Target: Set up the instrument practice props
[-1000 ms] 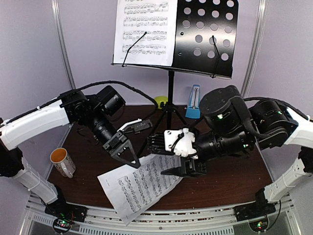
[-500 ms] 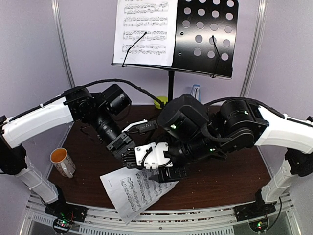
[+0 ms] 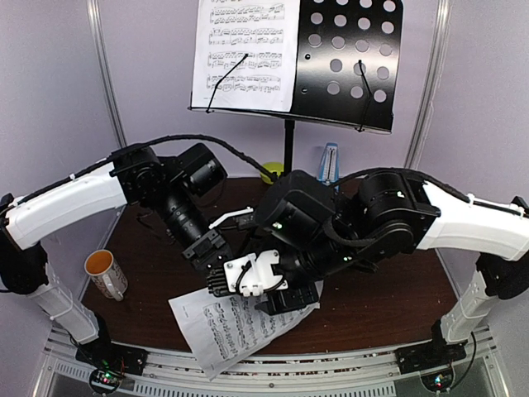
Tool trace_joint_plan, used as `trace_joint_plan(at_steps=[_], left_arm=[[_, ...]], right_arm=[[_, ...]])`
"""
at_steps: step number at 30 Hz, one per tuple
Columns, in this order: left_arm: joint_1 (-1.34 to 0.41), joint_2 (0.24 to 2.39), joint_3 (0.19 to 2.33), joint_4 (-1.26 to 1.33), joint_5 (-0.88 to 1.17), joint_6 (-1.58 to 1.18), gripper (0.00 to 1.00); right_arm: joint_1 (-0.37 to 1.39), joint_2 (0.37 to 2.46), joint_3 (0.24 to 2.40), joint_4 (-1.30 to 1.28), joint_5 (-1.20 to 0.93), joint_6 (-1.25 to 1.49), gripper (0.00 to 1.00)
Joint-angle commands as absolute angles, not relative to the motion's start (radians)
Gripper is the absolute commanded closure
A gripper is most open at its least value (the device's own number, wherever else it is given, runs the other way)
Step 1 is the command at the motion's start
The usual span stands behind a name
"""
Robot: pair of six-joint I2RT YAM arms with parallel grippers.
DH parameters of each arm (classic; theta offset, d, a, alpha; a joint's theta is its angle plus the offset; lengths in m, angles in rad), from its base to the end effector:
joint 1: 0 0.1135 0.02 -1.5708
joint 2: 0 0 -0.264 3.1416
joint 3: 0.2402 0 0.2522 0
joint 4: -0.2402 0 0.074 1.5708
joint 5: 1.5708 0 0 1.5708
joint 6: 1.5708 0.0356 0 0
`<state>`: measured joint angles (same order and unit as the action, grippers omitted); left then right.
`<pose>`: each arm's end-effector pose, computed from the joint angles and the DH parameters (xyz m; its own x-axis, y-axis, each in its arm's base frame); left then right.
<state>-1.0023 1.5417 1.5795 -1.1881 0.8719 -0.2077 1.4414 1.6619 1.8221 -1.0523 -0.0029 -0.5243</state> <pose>0.1355 -0.2628 0.3581 -0.6274 0.7357 -0.2553 0.5938 0.2399 -0.7680 0.0444 0.3422 0.3894 0.4096 -0.7319 -0.5446 -0.9089 -0.2763 -0.3123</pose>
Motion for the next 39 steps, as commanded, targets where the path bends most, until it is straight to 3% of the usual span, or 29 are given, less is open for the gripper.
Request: trace_joint_plan(at_steps=[1, 15, 22, 25, 27, 33, 38, 39], left_arm=[[-1.018, 1.562, 1.62, -1.217, 0.825, -0.182, 1.0], [-1.028, 1.572, 1.676, -1.247, 0.759, -0.167, 1.0], [-1.029, 1.573, 1.689, -1.25, 0.752, -0.155, 0.99], [-1.027, 1.562, 1.695, -1.249, 0.759, -0.136, 0.81], [-1.013, 1.538, 1.673, -1.233, 0.748, -0.132, 0.65], [-0.834, 1.333, 1.484, -0.975, 0.774, -0.23, 0.33], [-0.732, 1.1, 1.331, -0.712, 0.619, -0.323, 0.03], [-0.721, 1.07, 1.314, -0.683, 0.588, -0.329, 0.02]], right_arm=[[1.441, 1.672, 1.808, -1.057, 0.002, -0.515, 0.41], [1.398, 1.684, 1.768, -1.047, -0.016, -0.466, 0.64], [1.396, 1.692, 1.787, -1.041, 0.015, -0.458, 0.84], [1.396, 1.687, 1.786, -1.038, 0.043, -0.451, 0.95], [1.396, 1.68, 1.782, -1.04, 0.06, -0.441, 1.0], [1.391, 1.583, 1.685, -0.978, 0.051, -0.371, 1.0], [1.351, 1.428, 1.538, -0.829, -0.022, -0.255, 1.0], [1.342, 1.398, 1.512, -0.794, -0.036, -0.231, 1.0]])
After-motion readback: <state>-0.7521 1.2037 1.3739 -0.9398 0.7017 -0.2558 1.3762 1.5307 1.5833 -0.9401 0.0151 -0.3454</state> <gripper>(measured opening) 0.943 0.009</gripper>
